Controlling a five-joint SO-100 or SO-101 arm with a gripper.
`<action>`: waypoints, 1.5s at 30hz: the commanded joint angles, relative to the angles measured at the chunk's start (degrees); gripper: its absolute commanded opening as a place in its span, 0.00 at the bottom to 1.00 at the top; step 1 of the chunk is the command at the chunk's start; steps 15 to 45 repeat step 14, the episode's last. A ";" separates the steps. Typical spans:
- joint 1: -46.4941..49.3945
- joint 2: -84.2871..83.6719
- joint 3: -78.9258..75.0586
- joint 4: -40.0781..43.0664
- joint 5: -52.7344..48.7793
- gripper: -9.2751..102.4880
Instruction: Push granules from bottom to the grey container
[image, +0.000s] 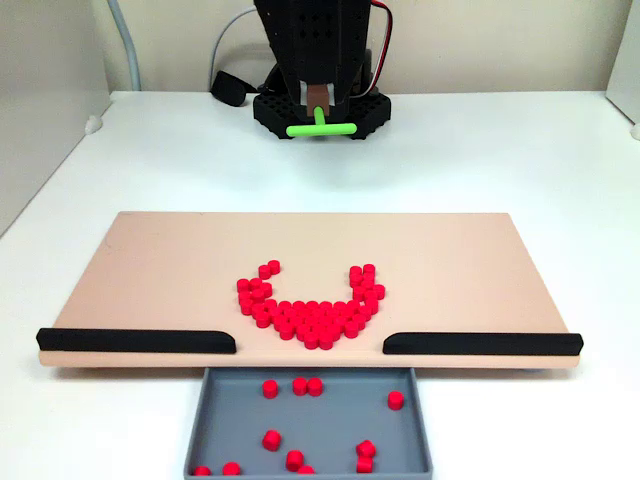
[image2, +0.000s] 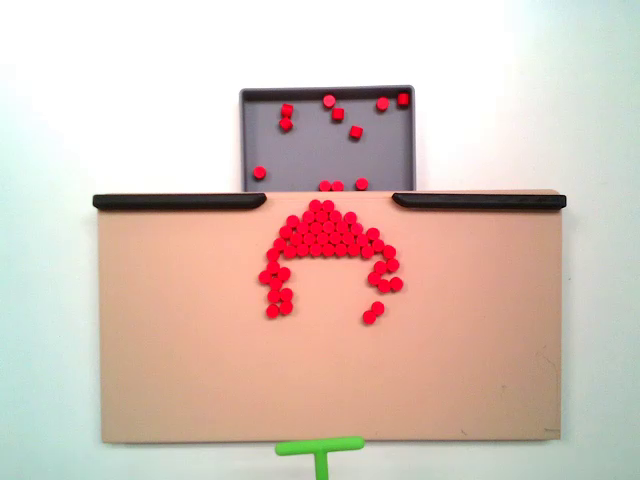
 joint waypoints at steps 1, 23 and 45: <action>0.00 -0.35 -1.23 -0.44 -0.09 0.08; -0.88 0.00 -1.32 -0.44 -0.09 0.08; -0.88 0.00 -1.32 -0.44 -0.09 0.08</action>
